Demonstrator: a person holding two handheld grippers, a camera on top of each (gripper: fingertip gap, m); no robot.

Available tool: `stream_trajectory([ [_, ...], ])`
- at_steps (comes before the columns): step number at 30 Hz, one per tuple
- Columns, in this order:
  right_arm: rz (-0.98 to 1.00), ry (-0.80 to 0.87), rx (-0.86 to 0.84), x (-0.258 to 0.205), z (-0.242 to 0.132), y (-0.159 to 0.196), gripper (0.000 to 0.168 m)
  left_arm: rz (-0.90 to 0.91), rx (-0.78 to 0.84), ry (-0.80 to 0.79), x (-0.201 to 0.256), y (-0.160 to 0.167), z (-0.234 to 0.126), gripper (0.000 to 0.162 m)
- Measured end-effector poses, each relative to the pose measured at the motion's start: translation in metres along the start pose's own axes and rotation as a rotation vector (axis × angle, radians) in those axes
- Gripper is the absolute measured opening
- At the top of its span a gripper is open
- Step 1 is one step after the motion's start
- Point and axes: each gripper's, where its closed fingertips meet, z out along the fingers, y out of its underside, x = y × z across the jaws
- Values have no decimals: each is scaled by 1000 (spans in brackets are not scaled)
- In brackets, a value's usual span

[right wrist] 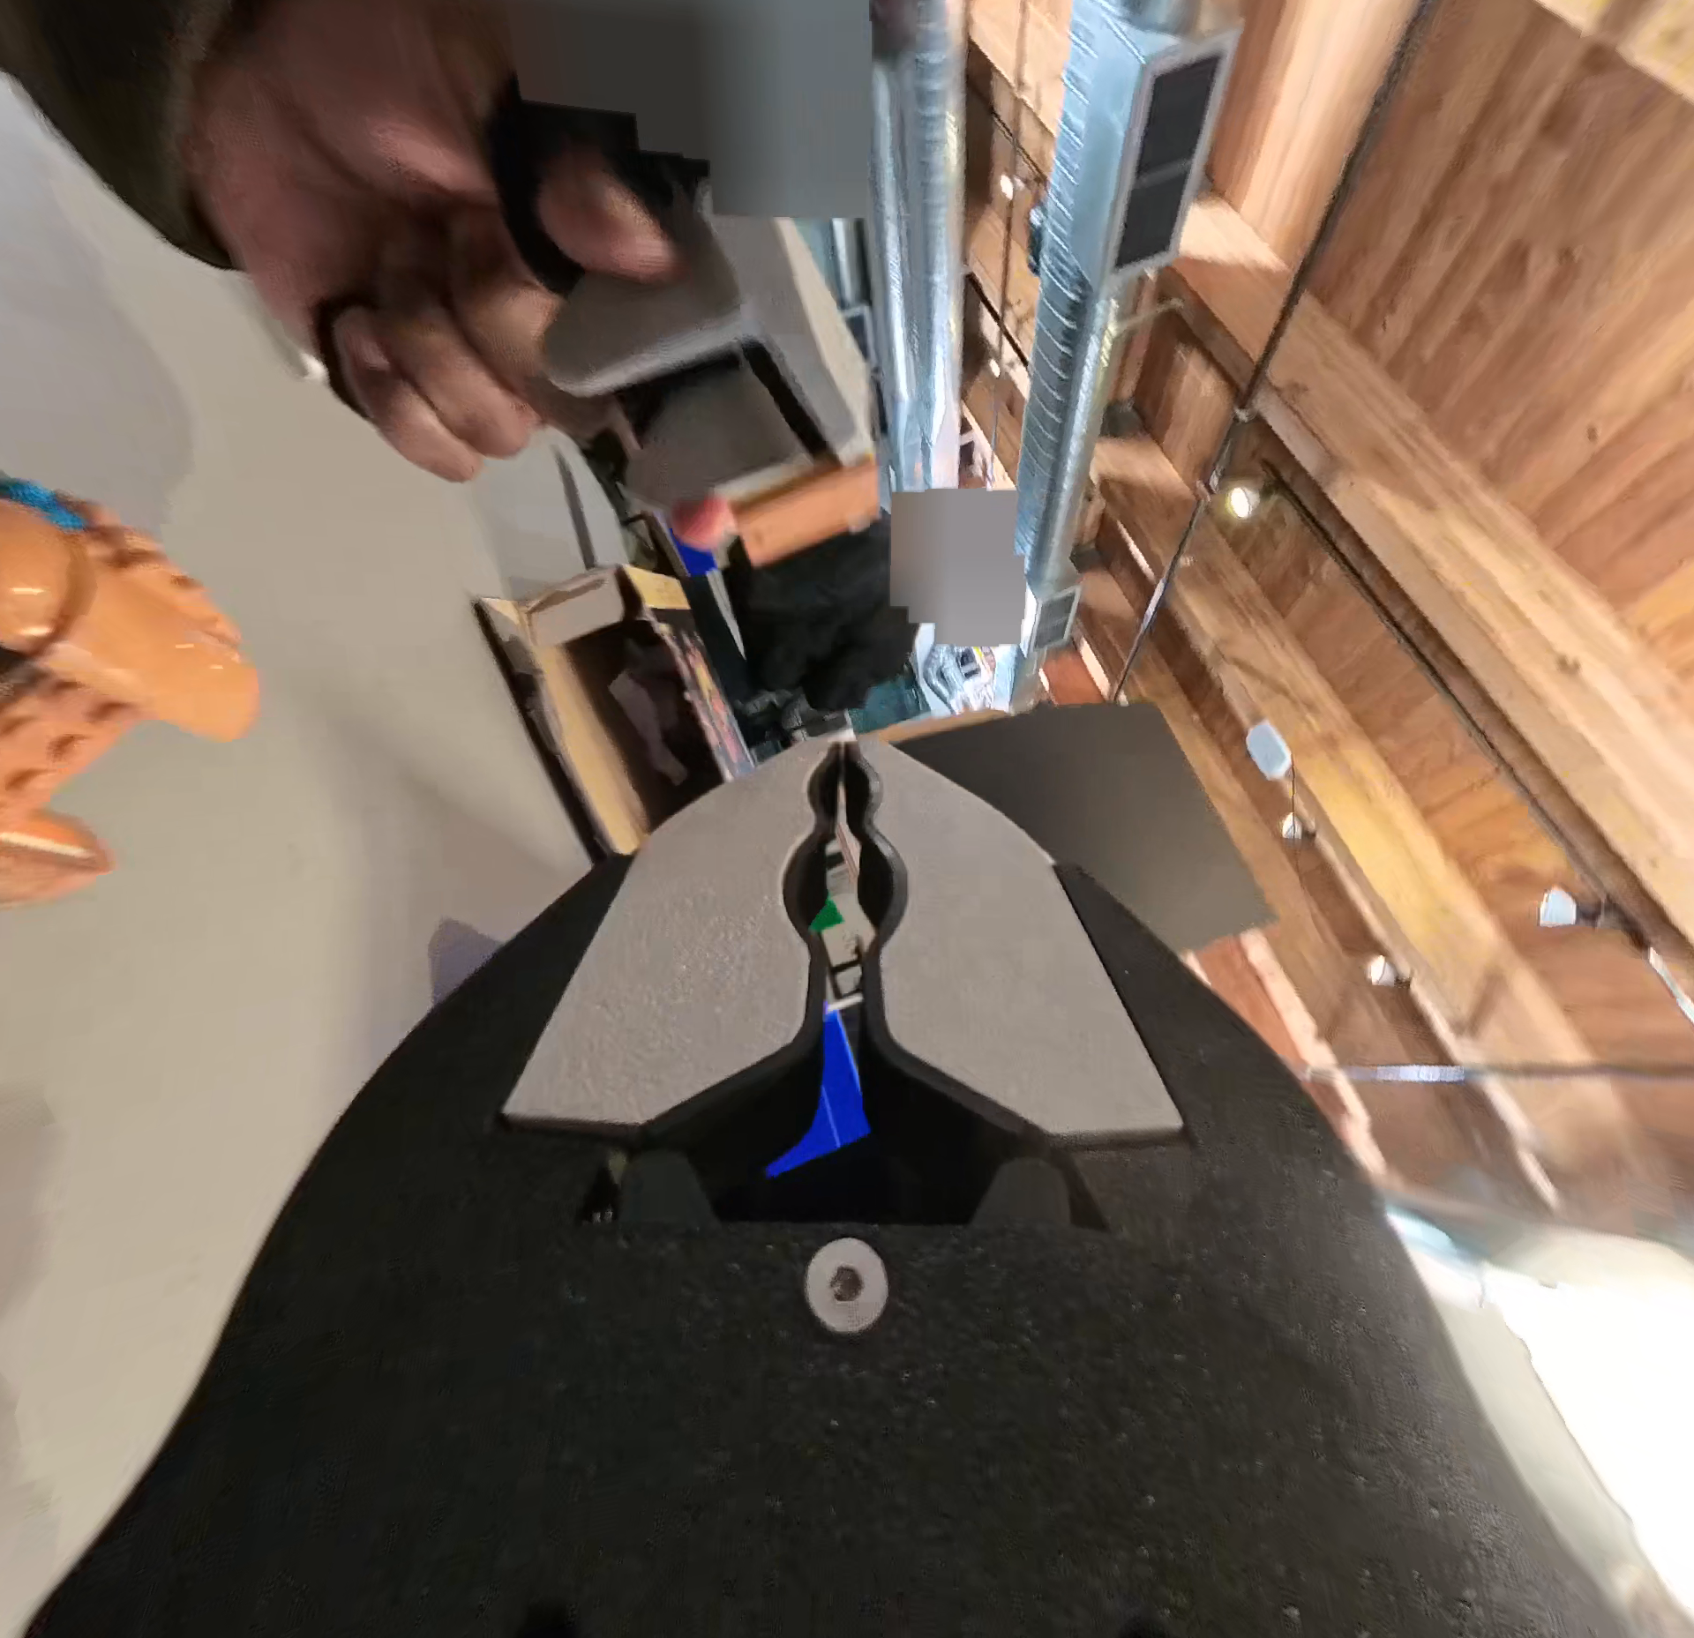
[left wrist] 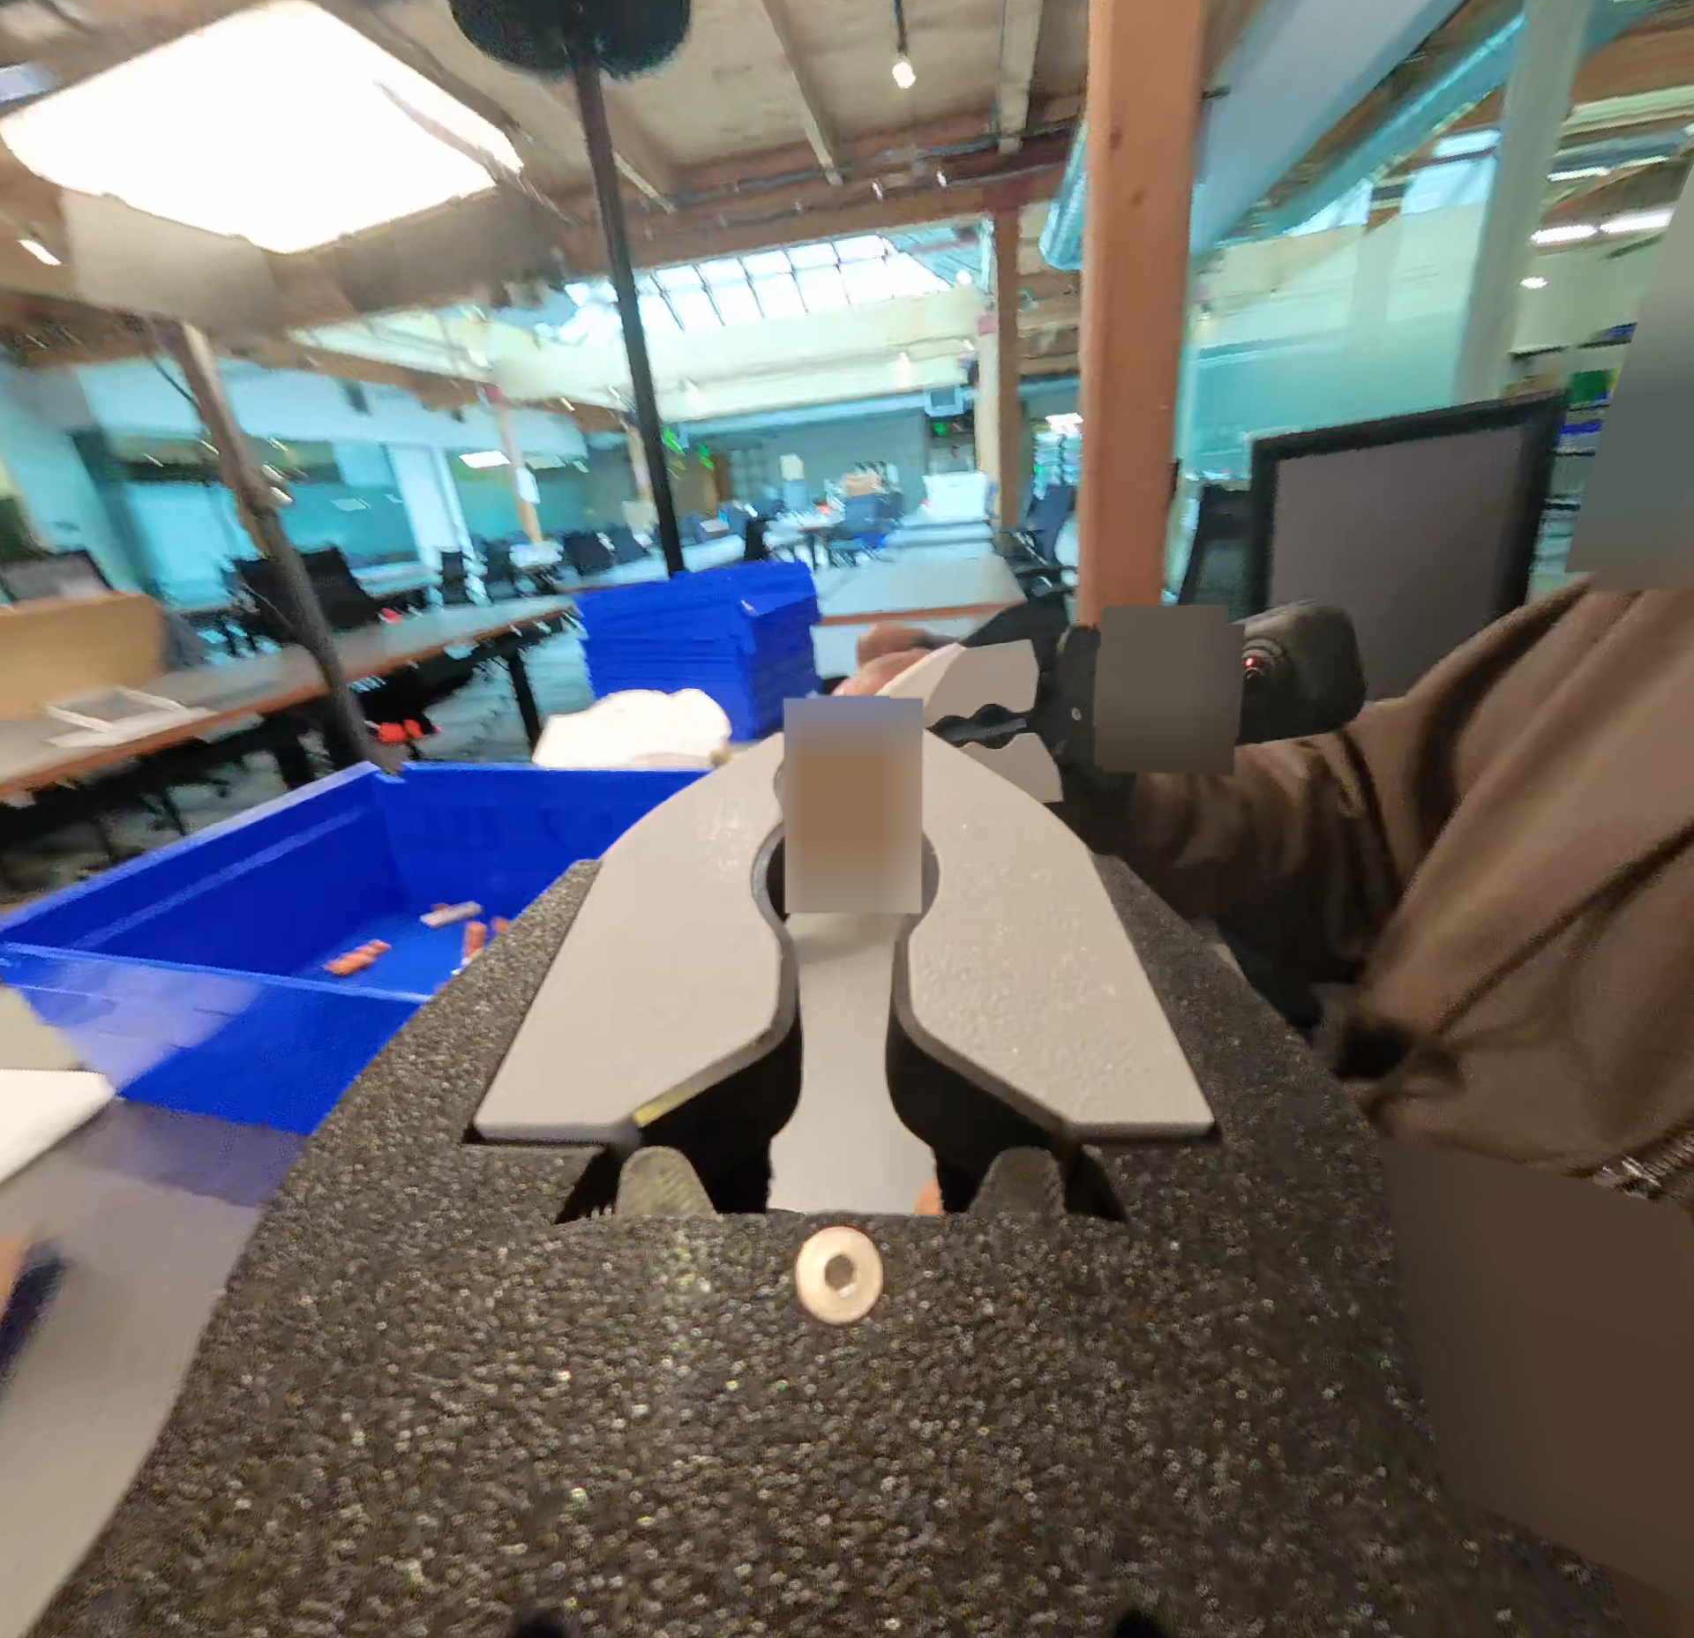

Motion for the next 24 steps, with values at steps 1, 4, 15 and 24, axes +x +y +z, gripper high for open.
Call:
stream_trajectory([
  [1,-41,-26,21,-10,2,-6,9,-25,-47,38,5,9,5,16],
  [4,-125,-49,57,-25,7,-20,32,-65,-139,94,16,29,16,16],
  [15,-202,-65,72,-38,11,-27,36,-203,-182,183,29,45,29,16],
  [24,-171,-36,4,-32,14,-23,34,-104,-155,115,24,39,30,16],
])
